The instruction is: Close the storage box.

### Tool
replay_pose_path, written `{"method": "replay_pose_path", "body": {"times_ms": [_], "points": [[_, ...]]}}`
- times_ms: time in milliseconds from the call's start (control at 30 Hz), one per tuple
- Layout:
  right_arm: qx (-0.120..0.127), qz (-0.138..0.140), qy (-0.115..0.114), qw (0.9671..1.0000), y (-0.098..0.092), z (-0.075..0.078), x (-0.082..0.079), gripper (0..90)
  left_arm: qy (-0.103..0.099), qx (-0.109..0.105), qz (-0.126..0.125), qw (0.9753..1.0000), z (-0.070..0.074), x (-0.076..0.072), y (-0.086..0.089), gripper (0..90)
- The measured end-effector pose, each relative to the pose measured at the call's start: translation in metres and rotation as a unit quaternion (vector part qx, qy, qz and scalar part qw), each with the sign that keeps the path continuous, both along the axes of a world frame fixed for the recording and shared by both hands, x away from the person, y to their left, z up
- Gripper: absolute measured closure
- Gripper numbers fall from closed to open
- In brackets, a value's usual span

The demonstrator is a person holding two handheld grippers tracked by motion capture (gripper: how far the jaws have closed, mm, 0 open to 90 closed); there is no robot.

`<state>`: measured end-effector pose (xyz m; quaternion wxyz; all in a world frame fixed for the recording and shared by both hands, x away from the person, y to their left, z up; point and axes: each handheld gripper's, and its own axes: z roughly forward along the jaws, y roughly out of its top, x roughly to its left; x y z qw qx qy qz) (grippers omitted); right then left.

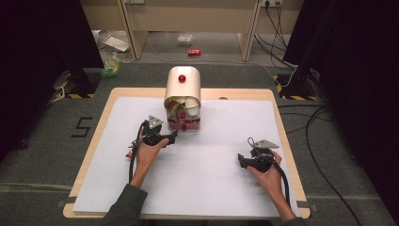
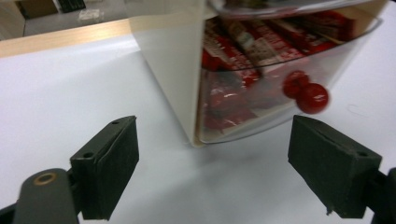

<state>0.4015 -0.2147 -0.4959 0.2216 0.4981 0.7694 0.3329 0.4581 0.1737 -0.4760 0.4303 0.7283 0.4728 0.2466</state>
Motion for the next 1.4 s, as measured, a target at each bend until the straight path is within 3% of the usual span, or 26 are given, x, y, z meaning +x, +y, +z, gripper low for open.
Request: {"method": "replay_pose_path", "body": {"times_ms": [367,500,867,1067,1233,1400], "points": [[0.000,0.000,0.000,1.0000,0.000,0.000,0.000,22.4,-0.012,-0.009,-0.021,0.9997,0.007,-0.021,-0.002,15.7],[-0.001,0.001,-0.001,1.0000,0.000,0.000,0.000,22.5,-0.015,-0.025,-0.021,0.9993,0.007,-0.027,0.000,15.6],[-0.002,0.000,-0.001,1.0000,0.000,0.000,0.000,22.5,-0.036,-0.027,-0.030,0.9985,0.015,-0.044,0.000,15.5],[-0.001,0.001,-0.001,1.0000,0.000,0.000,0.000,22.5,-0.027,-0.021,-0.038,0.9987,0.011,-0.052,0.002,15.4],[0.000,0.000,0.000,1.0000,0.000,0.000,0.000,22.5,-0.039,-0.030,-0.038,0.9981,0.015,-0.059,0.004,15.4],[0.000,0.001,-0.001,1.0000,0.000,0.000,0.000,22.5,-0.029,-0.034,-0.044,0.9980,0.010,-0.065,0.006,15.3]]}}
